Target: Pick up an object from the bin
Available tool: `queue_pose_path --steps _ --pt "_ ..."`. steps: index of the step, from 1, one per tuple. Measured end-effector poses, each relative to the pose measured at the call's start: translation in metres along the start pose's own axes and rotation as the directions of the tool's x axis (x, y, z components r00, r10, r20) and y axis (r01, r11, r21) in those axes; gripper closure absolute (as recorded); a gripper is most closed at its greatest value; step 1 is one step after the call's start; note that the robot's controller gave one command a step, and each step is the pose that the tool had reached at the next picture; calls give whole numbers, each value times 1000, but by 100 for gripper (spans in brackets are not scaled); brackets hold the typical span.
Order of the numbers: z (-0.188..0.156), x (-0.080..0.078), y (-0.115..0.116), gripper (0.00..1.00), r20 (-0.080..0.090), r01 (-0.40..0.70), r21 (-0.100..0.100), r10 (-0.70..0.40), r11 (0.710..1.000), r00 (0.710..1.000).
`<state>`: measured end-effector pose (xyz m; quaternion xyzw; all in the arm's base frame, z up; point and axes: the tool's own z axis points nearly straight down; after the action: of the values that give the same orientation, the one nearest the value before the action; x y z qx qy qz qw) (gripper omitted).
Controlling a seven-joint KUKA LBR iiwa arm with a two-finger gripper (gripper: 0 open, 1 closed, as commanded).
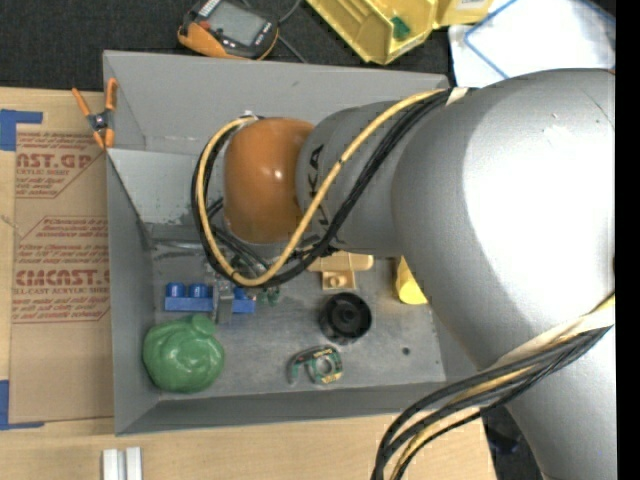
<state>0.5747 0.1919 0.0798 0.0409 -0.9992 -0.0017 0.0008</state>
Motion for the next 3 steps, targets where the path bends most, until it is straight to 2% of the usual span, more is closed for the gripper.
queue_pose_path --steps 1,3 --pt "-23 2 0 100 -5 0 1 0 1000 1000" --pt "-83 1 1 100 -3 1 0 -1 1000 1000"
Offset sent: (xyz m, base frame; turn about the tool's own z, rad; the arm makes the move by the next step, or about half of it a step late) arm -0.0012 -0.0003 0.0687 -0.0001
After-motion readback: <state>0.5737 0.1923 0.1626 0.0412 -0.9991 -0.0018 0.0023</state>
